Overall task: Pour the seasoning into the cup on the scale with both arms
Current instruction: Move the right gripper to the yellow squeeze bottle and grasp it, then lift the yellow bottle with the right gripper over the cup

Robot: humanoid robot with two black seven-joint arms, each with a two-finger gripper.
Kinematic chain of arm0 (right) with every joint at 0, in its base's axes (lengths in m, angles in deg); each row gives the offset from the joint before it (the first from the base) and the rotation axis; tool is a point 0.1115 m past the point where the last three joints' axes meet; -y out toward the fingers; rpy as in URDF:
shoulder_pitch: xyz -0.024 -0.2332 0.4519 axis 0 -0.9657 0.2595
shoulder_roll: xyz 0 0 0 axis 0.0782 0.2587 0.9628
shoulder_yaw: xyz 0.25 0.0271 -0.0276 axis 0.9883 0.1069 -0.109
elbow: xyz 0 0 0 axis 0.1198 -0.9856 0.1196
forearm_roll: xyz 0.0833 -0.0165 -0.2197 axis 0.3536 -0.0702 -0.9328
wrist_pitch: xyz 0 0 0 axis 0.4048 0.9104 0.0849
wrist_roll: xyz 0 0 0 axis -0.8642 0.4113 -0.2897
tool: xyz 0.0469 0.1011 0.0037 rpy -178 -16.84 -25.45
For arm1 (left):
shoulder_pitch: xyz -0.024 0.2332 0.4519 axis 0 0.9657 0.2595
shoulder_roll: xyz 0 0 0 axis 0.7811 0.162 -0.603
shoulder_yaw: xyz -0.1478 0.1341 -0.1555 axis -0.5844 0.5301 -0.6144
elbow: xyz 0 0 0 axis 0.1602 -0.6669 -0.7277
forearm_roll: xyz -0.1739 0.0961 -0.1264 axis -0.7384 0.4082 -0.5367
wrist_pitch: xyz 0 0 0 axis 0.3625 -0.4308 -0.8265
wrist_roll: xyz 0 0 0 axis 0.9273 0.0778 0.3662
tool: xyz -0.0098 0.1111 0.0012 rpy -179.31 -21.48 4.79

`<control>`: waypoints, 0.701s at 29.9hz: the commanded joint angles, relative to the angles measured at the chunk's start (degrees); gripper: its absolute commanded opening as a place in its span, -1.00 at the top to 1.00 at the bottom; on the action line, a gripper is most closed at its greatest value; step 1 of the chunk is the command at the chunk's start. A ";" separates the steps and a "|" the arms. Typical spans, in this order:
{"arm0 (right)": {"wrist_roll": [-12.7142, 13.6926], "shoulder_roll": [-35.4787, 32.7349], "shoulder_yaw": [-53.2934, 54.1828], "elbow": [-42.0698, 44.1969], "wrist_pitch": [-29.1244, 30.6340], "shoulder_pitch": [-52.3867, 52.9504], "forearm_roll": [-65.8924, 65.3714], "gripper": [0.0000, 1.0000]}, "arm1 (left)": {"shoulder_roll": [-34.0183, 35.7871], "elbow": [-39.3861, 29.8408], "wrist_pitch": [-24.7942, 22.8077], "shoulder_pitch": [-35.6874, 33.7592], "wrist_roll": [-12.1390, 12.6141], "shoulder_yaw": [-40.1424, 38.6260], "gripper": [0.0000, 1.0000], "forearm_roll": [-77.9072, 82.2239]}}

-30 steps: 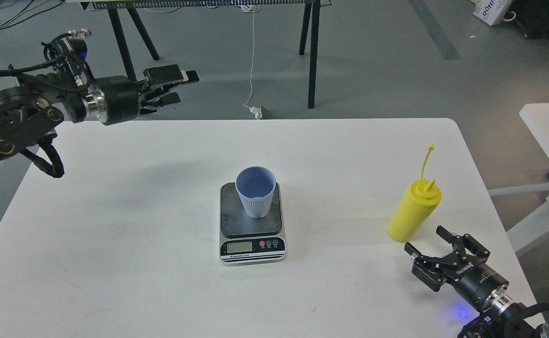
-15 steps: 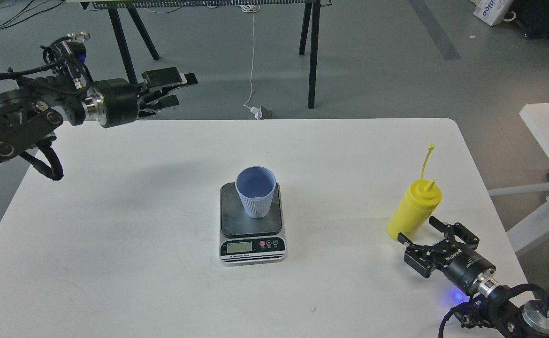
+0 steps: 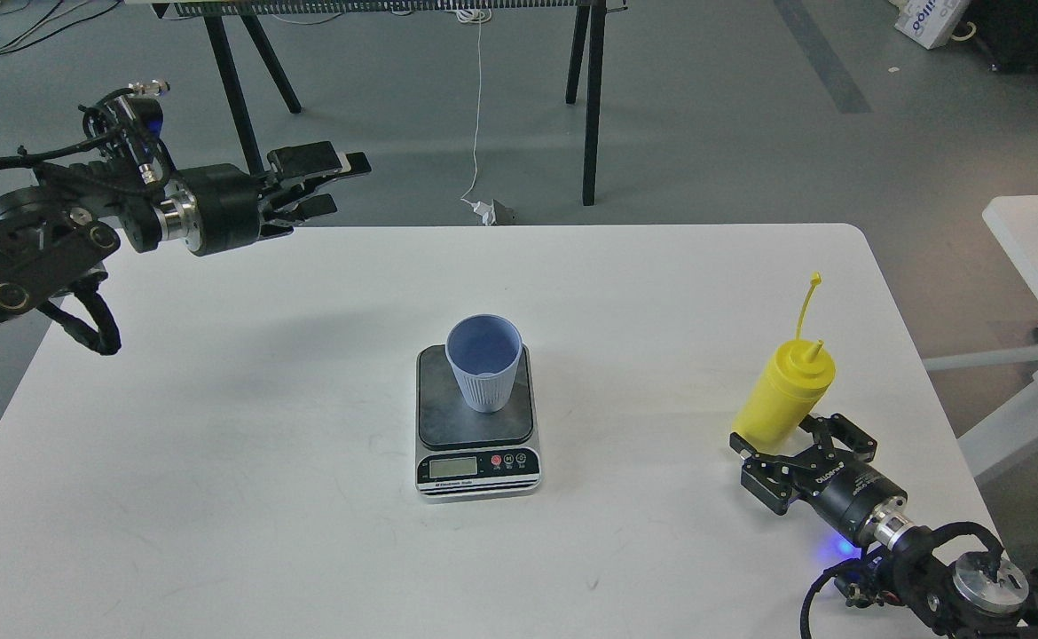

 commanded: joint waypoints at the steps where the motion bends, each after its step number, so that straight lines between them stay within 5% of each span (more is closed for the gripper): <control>1: 0.00 0.02 0.17 -0.49 0.00 -0.07 -2.56 0.55 | 0.00 -0.03 0.00 0.29 0.00 0.01 -0.92 0.01; 3: 0.00 0.02 0.17 -0.49 0.00 0.01 -3.44 0.73 | 0.00 -0.03 0.00 0.38 0.00 0.01 -0.92 0.01; 11: 0.00 -0.77 0.26 -0.40 0.00 5.18 -4.32 0.86 | 0.00 -0.03 0.00 0.82 0.00 -1.04 -0.92 0.01; 16: 0.00 -3.58 0.17 1.09 0.00 18.35 -11.50 0.86 | -0.09 -0.03 0.00 0.82 0.00 -1.30 -0.92 0.01; 21: -2.68 -3.50 0.08 1.62 0.00 33.91 -29.60 0.86 | -0.09 -0.03 0.00 0.82 0.00 -2.45 -0.92 0.01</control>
